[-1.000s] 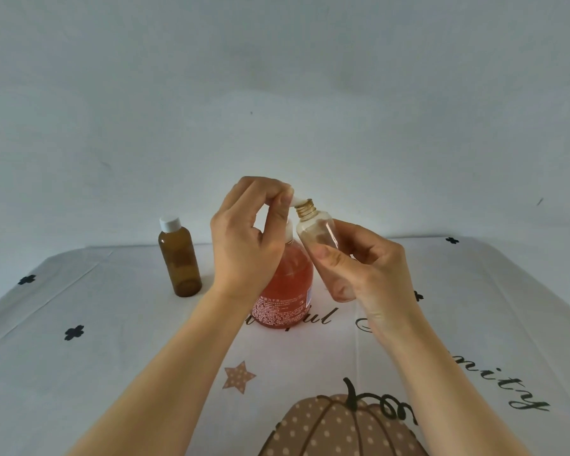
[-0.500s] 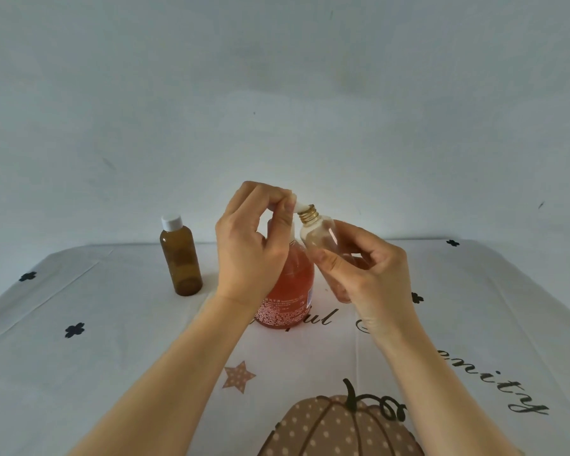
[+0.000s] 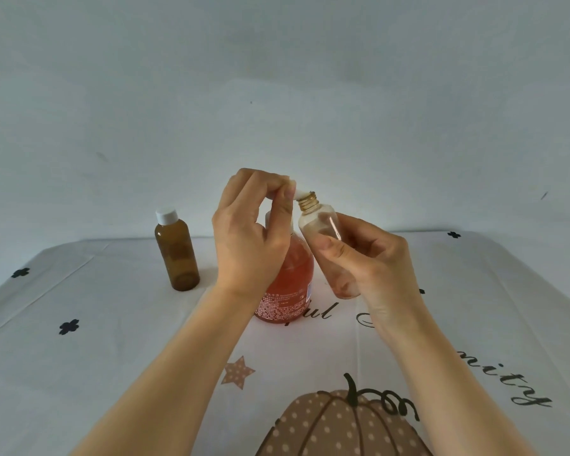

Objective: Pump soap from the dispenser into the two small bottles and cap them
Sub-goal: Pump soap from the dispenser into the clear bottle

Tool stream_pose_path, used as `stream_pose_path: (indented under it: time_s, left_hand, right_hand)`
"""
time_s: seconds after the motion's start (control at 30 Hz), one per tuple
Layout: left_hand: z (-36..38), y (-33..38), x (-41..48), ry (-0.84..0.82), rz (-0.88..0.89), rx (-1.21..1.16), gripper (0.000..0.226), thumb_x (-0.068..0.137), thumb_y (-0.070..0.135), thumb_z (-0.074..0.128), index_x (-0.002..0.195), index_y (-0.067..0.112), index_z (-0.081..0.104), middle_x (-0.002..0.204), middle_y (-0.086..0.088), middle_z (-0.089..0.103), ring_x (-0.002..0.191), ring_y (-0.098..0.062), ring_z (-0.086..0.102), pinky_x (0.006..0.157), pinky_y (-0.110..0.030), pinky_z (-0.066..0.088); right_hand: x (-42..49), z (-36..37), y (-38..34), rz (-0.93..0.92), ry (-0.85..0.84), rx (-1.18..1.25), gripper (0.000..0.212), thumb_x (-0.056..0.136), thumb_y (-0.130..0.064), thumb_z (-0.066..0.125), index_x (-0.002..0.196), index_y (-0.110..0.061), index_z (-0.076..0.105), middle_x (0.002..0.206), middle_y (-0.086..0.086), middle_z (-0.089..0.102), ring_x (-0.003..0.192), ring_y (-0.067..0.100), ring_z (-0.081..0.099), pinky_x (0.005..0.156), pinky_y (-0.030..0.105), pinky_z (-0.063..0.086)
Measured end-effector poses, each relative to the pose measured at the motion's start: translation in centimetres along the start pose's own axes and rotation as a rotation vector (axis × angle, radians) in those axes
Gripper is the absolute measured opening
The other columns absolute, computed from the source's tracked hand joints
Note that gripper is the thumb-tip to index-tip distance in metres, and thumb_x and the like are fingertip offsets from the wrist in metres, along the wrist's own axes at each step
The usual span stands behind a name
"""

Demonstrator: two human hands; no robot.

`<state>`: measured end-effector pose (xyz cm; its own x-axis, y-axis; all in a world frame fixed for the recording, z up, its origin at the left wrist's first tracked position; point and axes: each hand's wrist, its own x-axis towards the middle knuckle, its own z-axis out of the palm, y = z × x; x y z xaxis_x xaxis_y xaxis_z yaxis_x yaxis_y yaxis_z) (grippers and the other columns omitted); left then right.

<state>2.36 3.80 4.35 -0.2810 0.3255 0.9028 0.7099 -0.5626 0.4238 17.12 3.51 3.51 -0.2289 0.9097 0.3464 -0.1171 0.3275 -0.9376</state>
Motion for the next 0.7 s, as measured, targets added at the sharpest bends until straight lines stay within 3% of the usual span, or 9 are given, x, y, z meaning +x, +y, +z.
stream_pose_path:
  time_s: [0.07, 0.1, 0.17, 0.23, 0.43, 0.53, 0.7]
  left_hand:
    - [0.1, -0.4, -0.4, -0.011, 0.010, 0.020, 0.012, 0.091, 0.005, 0.060, 0.082, -0.001, 0.065, 0.079, 0.000, 0.059, 0.075, -0.016, 0.057, 0.071, -0.011, 0.040]
    - [0.1, -0.5, -0.6, -0.018, 0.006, 0.021, 0.012, 0.091, 0.005, 0.060, 0.082, 0.000, 0.065, 0.078, -0.001, 0.059, 0.075, -0.018, 0.057, 0.071, -0.012, 0.040]
    - [0.1, -0.6, -0.9, -0.022, -0.015, 0.013, 0.012, 0.091, 0.004, 0.060, 0.081, 0.000, 0.065, 0.078, -0.003, 0.060, 0.075, -0.019, 0.057, 0.071, -0.013, 0.040]
    - [0.0, -0.6, -1.1, -0.028, -0.032, 0.006, 0.012, 0.091, 0.005, 0.060, 0.081, 0.000, 0.065, 0.078, -0.004, 0.061, 0.076, -0.019, 0.058, 0.071, -0.015, 0.042]
    - [-0.9, 0.4, 0.2, -0.085, -0.099, -0.039, 0.011, 0.091, 0.010, 0.062, 0.084, 0.004, 0.068, 0.082, -0.002, 0.065, 0.080, -0.005, 0.059, 0.074, -0.009, 0.041]
    - [-1.0, 0.6, 1.2, -0.116, -0.164, -0.065, 0.013, 0.090, 0.014, 0.064, 0.078, 0.009, 0.066, 0.079, -0.002, 0.065, 0.079, -0.011, 0.062, 0.073, -0.021, 0.049]
    - [-0.8, 1.5, 3.5, -0.213, -0.340, -0.074, 0.014, 0.091, 0.020, 0.063, 0.078, 0.014, 0.064, 0.073, 0.006, 0.067, 0.072, -0.012, 0.065, 0.069, -0.030, 0.054]
  right_hand:
    - [0.1, -0.1, 0.3, 0.042, -0.020, 0.002, 0.024, 0.073, -0.031, 0.079, 0.097, -0.030, 0.079, 0.093, 0.040, 0.060, 0.067, 0.040, 0.055, 0.063, 0.035, 0.044]
    - [0.2, -0.2, 0.6, 0.063, -0.023, 0.002, 0.030, 0.072, -0.032, 0.079, 0.102, -0.027, 0.079, 0.090, 0.033, 0.065, 0.067, 0.036, 0.059, 0.064, 0.034, 0.045]
    - [0.2, -0.4, 0.9, 0.094, -0.036, 0.007, 0.042, 0.068, -0.033, 0.079, 0.108, -0.021, 0.077, 0.072, 0.009, 0.070, 0.064, 0.013, 0.064, 0.060, 0.022, 0.047]
    - [0.2, -0.6, 1.1, 0.102, -0.040, 0.003, 0.044, 0.068, -0.033, 0.078, 0.110, -0.019, 0.076, 0.066, -0.006, 0.068, 0.061, 0.004, 0.064, 0.055, 0.015, 0.046]
    - [0.0, -0.1, 0.6, 0.038, 0.006, 0.020, 0.037, 0.072, -0.031, 0.079, 0.108, -0.023, 0.076, 0.066, 0.003, 0.064, 0.064, 0.019, 0.053, 0.053, 0.021, 0.042]
    - [0.1, -0.1, 0.8, -0.018, 0.041, -0.016, 0.037, 0.074, -0.028, 0.080, 0.111, -0.024, 0.074, 0.062, -0.018, 0.063, 0.051, 0.003, 0.051, 0.048, 0.010, 0.038]
    - [0.3, 0.0, 1.2, -0.033, 0.072, -0.084, 0.053, 0.070, -0.042, 0.079, 0.120, -0.024, 0.072, 0.077, -0.017, 0.069, 0.054, 0.000, 0.055, 0.051, 0.009, 0.040]
